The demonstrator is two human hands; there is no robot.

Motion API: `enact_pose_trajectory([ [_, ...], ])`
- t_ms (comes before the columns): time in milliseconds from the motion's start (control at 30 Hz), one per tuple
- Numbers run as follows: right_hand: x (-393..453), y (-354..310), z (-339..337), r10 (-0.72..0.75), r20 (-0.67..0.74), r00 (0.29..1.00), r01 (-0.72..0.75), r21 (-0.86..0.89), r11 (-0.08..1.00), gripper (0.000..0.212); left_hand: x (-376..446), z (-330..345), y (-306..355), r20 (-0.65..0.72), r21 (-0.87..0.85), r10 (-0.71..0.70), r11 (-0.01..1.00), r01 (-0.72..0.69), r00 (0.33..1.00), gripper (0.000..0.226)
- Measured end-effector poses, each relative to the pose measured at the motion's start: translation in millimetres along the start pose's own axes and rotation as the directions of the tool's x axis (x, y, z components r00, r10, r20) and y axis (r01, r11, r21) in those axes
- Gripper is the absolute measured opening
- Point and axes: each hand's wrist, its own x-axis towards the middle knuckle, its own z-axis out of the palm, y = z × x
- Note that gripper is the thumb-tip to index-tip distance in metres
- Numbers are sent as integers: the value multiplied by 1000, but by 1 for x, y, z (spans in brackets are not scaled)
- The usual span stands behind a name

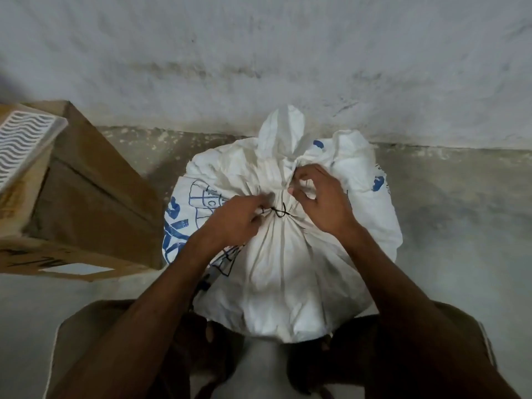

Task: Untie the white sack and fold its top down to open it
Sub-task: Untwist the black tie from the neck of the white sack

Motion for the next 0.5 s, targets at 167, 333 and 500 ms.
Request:
enact_pose_trajectory([
  [167, -3, 14, 2, 69, 104, 992, -74, 49, 996, 29, 2, 4, 1, -89, -14, 6, 1000, -7, 996, 25],
  [333, 4, 16, 0, 89, 181, 980, -99, 48, 994, 33, 6, 4, 11, -109, -68, 45, 996, -53, 993, 24],
  [500, 2, 6, -7, 66, 68, 995, -69, 36, 997, 15, 9, 8, 16, -131, -38, 62, 997, -68, 989, 29],
])
